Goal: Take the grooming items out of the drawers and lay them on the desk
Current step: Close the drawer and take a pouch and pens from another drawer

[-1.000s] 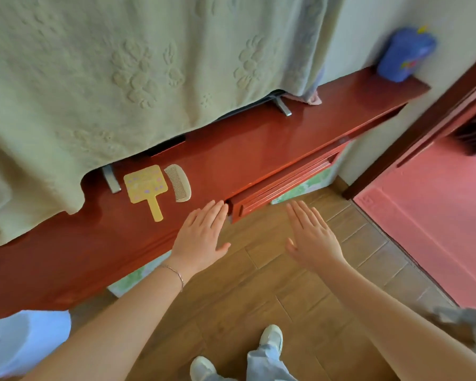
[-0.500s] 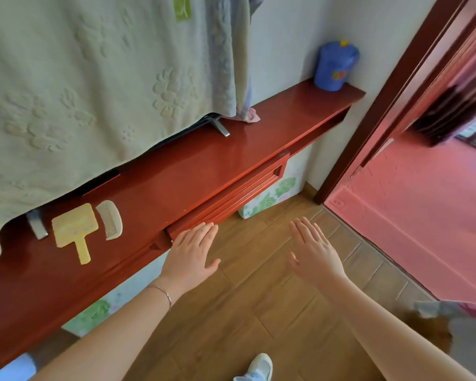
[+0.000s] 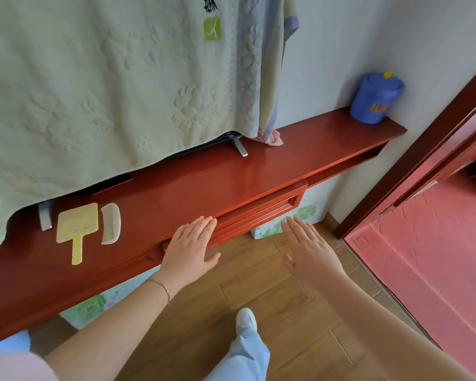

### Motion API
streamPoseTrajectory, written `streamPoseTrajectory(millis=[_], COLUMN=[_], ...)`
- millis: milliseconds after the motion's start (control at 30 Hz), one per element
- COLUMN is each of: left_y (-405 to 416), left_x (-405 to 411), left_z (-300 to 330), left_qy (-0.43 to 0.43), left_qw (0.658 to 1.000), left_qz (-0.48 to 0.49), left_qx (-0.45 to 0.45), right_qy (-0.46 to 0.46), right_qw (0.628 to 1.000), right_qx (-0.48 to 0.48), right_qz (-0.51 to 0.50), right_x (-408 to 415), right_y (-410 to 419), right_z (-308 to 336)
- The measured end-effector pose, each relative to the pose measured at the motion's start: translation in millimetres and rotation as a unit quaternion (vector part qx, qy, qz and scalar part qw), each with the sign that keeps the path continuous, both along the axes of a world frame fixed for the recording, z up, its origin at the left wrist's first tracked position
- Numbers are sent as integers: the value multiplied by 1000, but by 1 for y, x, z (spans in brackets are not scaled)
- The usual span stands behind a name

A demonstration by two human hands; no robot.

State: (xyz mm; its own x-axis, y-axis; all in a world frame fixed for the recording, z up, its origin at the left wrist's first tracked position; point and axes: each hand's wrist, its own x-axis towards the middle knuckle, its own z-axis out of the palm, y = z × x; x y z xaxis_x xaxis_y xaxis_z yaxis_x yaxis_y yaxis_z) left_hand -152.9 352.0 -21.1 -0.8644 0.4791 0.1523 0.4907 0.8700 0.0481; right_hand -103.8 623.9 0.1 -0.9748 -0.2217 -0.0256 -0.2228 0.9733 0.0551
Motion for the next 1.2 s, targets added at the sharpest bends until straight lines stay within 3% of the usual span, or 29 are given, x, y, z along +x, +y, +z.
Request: streamPoseTrajectory(millis=[400,933,1100,1200], left_y=[27,50,62,68], left_x=[-70,-72,-45,-27], left_z=[-13,-21,-17,-21], left_qy=[-11,-37,-57,-79], left_qw=[992,970,942,910], left_qz=[119,239,331,399], left_qx=[37,-2,17,86], right_qy=[-42,-92,-116,-115], right_qw=[987,957,949,947], right_qx=[66,17,-18,-57], right_qz=[143,276,292,295], right_x=[-132,-211,-214,-210], right_y=[26,21,29,42], right_z=[1,-23,-26,-29])
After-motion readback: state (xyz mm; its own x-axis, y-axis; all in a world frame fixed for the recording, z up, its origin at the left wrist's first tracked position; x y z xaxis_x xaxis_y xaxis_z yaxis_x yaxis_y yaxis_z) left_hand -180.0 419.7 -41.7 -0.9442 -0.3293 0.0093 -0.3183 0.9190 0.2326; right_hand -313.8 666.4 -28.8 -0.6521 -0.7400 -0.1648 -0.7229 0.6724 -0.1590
